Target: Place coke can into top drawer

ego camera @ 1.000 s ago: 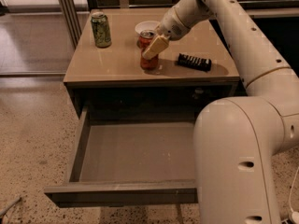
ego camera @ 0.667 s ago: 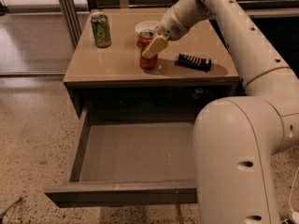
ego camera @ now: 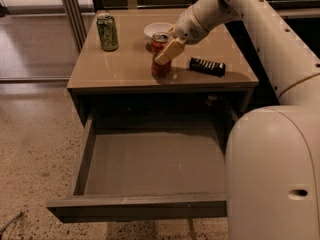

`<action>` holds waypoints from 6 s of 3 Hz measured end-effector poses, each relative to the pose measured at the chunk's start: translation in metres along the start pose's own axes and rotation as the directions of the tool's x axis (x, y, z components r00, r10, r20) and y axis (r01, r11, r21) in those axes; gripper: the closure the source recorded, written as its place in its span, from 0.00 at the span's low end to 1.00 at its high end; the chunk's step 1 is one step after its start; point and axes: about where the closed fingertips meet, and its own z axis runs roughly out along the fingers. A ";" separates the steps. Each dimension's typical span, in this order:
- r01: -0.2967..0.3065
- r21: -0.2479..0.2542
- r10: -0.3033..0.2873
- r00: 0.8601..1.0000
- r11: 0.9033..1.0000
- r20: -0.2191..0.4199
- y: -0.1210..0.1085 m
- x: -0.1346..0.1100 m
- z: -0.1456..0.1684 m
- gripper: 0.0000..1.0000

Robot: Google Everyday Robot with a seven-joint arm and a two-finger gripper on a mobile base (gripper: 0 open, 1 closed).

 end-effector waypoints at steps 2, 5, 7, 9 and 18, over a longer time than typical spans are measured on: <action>0.033 -0.033 -0.031 0.999 0.999 0.042 0.065 -0.020 -0.030 1.00; 0.028 -0.128 -0.028 1.000 0.991 -0.002 0.128 -0.001 -0.020 1.00; -0.009 -0.115 0.000 0.996 0.993 -0.085 0.160 0.081 0.015 1.00; -0.024 -0.096 0.021 0.999 0.995 -0.035 0.179 0.159 0.053 1.00; 0.015 -0.101 -0.016 1.000 0.995 -0.010 0.168 0.218 0.089 0.36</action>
Offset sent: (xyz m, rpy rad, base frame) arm -0.1353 0.0027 0.0379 0.0491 0.0141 0.0846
